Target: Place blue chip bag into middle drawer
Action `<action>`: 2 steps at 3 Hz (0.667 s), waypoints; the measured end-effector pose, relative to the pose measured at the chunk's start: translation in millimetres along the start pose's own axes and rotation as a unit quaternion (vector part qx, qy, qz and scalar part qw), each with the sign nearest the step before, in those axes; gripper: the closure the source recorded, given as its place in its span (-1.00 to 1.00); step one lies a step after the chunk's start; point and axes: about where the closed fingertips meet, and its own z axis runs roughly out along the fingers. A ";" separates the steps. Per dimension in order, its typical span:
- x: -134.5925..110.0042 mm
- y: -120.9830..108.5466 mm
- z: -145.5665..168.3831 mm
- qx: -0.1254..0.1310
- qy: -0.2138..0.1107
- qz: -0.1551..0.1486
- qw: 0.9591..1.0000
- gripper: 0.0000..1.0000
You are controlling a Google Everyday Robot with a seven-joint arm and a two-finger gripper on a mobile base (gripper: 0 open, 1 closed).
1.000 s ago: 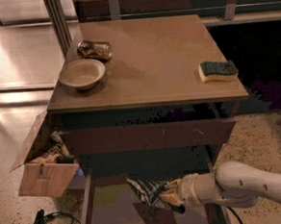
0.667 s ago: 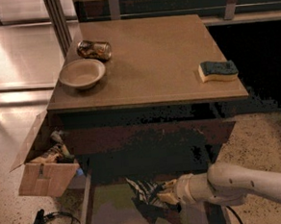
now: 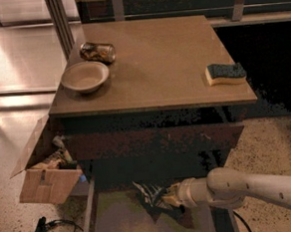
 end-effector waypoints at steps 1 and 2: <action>0.0 0.0 0.0 0.000 0.000 0.000 1.000 0.66; 0.0 0.1 0.1 0.000 0.000 0.000 1.000 0.19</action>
Offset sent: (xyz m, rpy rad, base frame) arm 0.0000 0.0000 0.0000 0.0000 0.0000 0.0000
